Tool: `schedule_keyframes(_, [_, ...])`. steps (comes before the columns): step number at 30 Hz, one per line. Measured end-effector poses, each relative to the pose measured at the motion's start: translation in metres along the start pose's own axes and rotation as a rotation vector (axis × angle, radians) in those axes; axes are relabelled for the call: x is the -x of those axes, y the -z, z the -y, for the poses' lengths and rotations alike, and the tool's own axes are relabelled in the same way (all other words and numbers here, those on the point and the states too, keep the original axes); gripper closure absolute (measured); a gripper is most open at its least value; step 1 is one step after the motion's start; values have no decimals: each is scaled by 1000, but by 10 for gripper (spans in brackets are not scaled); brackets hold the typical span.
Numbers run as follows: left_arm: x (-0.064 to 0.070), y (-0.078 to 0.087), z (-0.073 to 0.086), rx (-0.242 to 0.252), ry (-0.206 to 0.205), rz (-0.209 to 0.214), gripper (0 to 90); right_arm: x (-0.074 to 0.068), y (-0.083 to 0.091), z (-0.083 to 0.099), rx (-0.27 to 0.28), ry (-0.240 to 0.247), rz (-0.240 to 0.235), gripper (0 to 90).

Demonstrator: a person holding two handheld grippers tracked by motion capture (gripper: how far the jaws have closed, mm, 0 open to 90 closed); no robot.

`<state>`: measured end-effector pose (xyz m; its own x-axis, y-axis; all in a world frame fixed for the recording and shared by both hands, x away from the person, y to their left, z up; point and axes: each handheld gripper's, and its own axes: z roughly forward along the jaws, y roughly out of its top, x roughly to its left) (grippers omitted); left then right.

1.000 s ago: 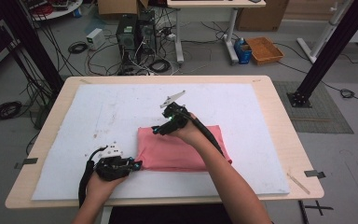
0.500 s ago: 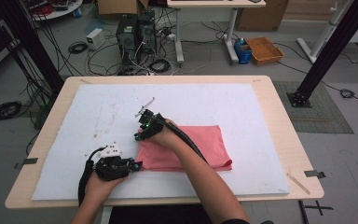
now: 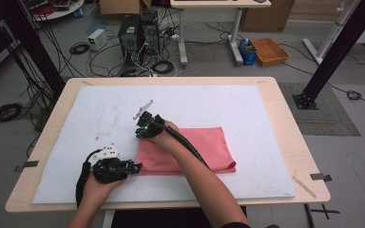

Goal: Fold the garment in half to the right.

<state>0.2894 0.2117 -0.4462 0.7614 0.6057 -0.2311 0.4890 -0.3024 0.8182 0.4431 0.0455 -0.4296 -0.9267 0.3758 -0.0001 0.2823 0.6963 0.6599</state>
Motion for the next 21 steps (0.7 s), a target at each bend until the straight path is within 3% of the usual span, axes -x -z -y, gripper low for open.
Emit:
schedule_keyframes(8, [12,0,-15,21,-38,43,810,5,32,-1,106,-22,-32,857])
schedule_keyframes(17, [22,-5,-31,37,-56,99,810,10,57,12,153,-37,-43,857])
schedule_keyframes(21, [27,-10,-46,50,-73,139,810,17,75,20,176,-47,-29,856])
